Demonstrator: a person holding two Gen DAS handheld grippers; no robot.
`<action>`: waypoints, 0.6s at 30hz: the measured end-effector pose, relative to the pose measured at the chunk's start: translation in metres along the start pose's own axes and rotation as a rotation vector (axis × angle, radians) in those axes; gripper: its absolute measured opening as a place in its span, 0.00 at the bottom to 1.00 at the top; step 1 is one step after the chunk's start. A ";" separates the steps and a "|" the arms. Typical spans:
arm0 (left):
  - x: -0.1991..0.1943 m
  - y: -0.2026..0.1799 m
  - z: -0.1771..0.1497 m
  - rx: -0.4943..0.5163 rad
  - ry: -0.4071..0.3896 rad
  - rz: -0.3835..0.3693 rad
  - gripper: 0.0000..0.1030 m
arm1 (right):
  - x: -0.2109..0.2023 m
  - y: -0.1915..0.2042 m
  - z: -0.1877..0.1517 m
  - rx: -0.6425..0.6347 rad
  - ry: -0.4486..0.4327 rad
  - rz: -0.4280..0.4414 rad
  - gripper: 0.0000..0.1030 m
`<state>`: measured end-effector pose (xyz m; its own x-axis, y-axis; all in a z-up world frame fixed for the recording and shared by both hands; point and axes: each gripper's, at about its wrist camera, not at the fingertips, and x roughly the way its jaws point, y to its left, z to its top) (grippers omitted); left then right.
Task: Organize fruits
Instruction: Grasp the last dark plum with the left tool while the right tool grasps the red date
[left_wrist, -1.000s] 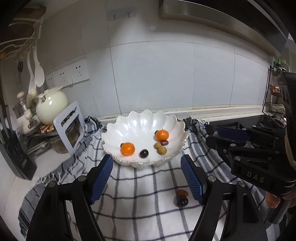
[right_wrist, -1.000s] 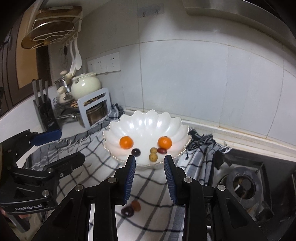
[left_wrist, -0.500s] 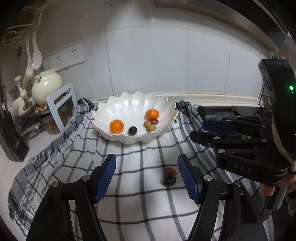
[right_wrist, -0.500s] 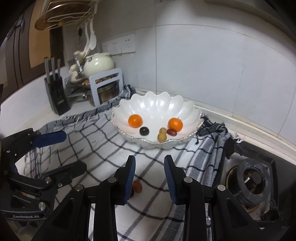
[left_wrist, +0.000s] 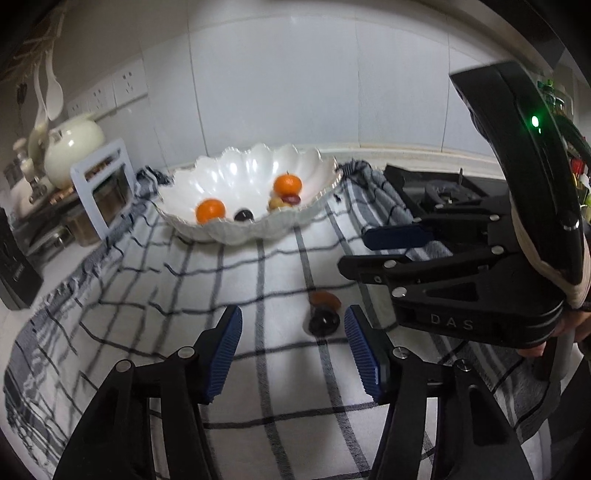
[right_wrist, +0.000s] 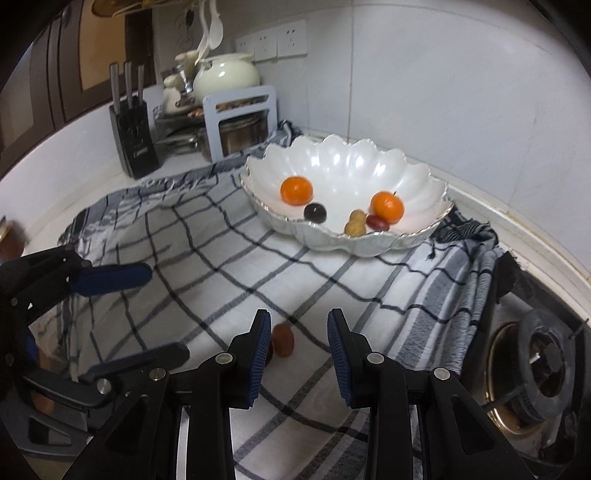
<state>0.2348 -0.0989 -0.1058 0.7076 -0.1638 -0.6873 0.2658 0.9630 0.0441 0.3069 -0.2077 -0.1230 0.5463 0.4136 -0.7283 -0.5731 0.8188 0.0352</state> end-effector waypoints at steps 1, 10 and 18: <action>0.004 0.000 -0.002 -0.002 0.010 -0.003 0.54 | 0.003 0.000 -0.001 -0.004 0.006 0.005 0.32; 0.033 -0.009 -0.012 -0.005 0.061 -0.042 0.46 | 0.017 -0.006 -0.010 -0.009 0.035 0.035 0.32; 0.056 -0.016 -0.011 0.026 0.080 -0.051 0.41 | 0.028 -0.009 -0.010 -0.012 0.041 0.064 0.32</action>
<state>0.2628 -0.1213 -0.1526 0.6381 -0.1939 -0.7451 0.3177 0.9479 0.0254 0.3215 -0.2073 -0.1503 0.4824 0.4484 -0.7525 -0.6136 0.7860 0.0750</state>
